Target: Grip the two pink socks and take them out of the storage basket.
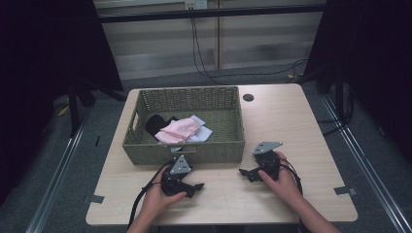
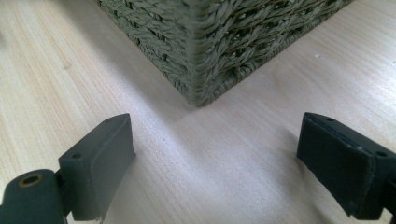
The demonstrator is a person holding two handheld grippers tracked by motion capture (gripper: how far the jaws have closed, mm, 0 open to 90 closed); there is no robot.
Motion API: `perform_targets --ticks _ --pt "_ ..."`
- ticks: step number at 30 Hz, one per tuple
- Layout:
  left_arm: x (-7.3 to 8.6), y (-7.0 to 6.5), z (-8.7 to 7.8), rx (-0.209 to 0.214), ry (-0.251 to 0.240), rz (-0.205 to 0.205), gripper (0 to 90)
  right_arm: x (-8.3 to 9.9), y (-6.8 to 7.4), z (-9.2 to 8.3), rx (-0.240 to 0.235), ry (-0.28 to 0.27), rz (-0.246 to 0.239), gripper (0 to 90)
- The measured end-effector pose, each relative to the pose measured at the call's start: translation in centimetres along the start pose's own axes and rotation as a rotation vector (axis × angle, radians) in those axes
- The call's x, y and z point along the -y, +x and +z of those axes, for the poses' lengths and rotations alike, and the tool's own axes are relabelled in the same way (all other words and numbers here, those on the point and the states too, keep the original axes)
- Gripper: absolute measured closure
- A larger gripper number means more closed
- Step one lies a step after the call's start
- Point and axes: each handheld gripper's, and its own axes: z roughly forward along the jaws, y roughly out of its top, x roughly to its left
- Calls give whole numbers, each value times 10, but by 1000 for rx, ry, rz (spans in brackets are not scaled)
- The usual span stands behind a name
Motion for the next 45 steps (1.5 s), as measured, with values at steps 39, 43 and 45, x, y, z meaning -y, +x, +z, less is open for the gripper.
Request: perform_targets --ticks 39,43,45 --pt "-45 30 -53 45 184 -104 245 0 0 0 -1 0 4 102" --pt "-52 36 -59 51 188 -110 245 -1 0 1 1 3 10 102" --pt "-55 38 -62 47 206 -112 245 -1 0 1 1 4 6 102"
